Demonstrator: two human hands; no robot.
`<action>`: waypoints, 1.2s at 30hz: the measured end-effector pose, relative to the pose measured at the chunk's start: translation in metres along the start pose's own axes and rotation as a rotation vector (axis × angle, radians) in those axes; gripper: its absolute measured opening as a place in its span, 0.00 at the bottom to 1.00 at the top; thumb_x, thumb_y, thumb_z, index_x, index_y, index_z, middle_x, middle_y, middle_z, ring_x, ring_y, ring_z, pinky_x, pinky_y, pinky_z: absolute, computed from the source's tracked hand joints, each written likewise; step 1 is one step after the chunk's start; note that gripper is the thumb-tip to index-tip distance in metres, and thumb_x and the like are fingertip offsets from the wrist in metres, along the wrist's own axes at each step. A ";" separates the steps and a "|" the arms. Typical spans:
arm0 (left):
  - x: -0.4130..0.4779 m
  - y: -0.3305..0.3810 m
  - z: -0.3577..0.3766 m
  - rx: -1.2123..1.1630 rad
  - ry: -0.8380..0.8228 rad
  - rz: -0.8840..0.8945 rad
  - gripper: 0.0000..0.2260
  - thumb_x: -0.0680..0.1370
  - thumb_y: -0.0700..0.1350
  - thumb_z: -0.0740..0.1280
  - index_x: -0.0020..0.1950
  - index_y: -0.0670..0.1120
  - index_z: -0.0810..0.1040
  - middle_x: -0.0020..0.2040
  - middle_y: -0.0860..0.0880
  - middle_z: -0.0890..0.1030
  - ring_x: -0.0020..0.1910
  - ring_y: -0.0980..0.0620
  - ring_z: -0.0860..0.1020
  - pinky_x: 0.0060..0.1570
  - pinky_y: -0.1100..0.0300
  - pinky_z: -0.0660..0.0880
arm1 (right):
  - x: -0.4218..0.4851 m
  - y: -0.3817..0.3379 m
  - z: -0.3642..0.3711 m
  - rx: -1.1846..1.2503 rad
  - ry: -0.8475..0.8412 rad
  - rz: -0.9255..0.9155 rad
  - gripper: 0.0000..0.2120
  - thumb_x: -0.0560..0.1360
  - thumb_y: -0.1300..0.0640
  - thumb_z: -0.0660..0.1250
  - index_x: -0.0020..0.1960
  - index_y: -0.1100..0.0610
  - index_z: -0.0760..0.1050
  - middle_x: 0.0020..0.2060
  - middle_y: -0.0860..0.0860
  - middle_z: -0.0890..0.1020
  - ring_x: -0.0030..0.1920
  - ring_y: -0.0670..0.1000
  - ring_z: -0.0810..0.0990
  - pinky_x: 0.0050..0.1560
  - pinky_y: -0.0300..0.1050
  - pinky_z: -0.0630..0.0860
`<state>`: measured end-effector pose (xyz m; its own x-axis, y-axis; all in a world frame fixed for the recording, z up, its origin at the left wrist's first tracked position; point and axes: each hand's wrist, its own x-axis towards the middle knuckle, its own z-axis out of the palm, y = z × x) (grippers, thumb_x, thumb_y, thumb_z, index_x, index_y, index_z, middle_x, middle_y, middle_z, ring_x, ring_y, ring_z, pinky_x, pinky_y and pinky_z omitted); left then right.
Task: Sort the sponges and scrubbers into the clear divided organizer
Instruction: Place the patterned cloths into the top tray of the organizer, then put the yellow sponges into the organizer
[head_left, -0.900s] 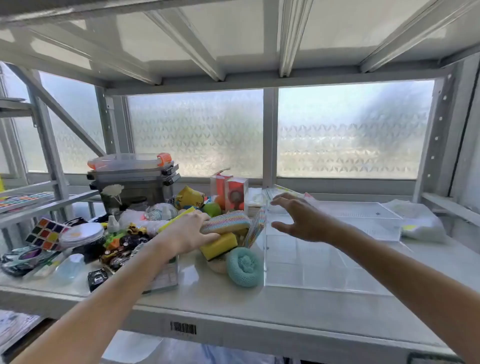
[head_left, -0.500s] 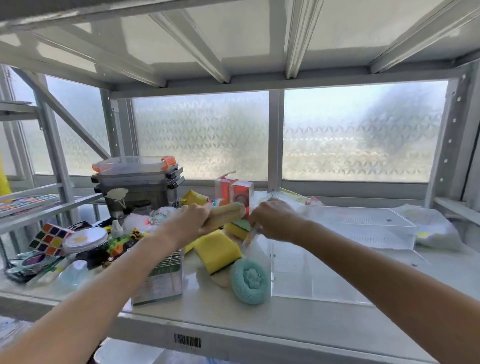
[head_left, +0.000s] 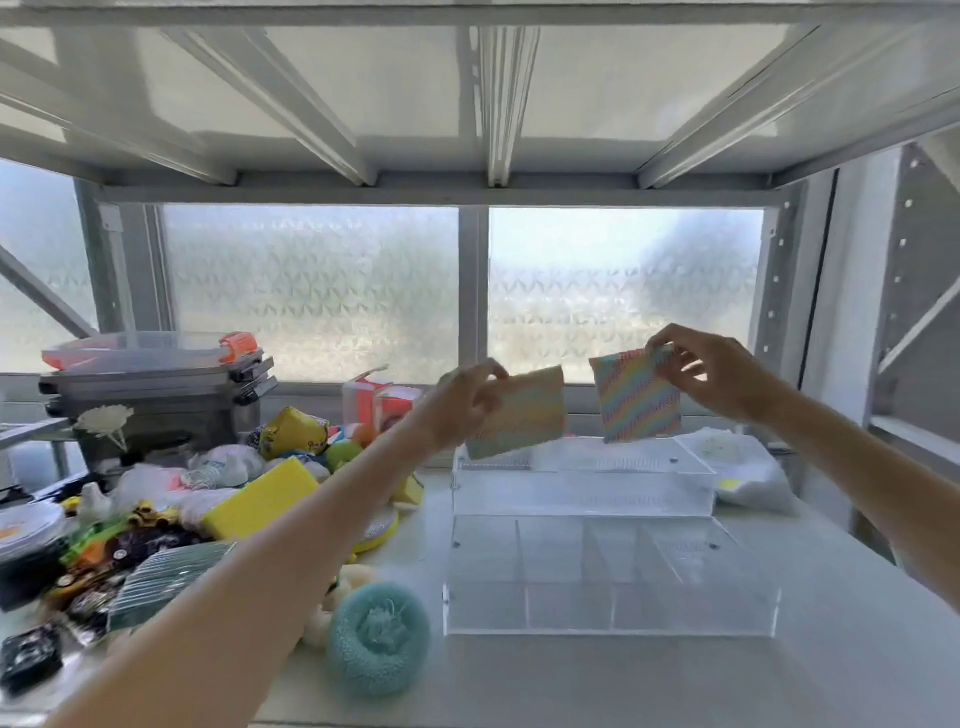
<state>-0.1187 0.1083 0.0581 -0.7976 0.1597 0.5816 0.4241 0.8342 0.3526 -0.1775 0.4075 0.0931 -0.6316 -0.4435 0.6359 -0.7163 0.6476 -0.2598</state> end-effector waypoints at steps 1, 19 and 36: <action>0.007 0.004 0.010 0.023 -0.022 0.004 0.12 0.78 0.41 0.62 0.61 0.44 0.75 0.53 0.41 0.77 0.49 0.44 0.79 0.49 0.57 0.76 | -0.001 0.003 0.000 -0.003 -0.026 -0.004 0.08 0.76 0.63 0.65 0.52 0.54 0.75 0.45 0.55 0.82 0.45 0.55 0.81 0.51 0.54 0.81; -0.002 -0.029 0.023 0.123 -0.308 -0.331 0.23 0.78 0.45 0.61 0.73 0.48 0.65 0.74 0.43 0.58 0.72 0.39 0.59 0.71 0.48 0.56 | 0.015 -0.024 0.099 -0.272 -0.420 0.129 0.30 0.76 0.59 0.61 0.75 0.56 0.54 0.66 0.62 0.72 0.64 0.61 0.73 0.62 0.50 0.70; -0.132 -0.151 -0.102 0.407 -0.303 -0.717 0.23 0.65 0.58 0.75 0.53 0.48 0.73 0.53 0.50 0.78 0.48 0.53 0.75 0.34 0.62 0.71 | 0.047 -0.206 0.236 -0.483 -0.520 -0.118 0.16 0.73 0.64 0.65 0.61 0.61 0.74 0.58 0.58 0.79 0.58 0.58 0.79 0.51 0.48 0.74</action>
<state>-0.0339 -0.0920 0.0030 -0.9174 -0.3898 0.0805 -0.3624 0.9016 0.2364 -0.1298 0.1068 0.0048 -0.7037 -0.6871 0.1806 -0.6532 0.7257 0.2161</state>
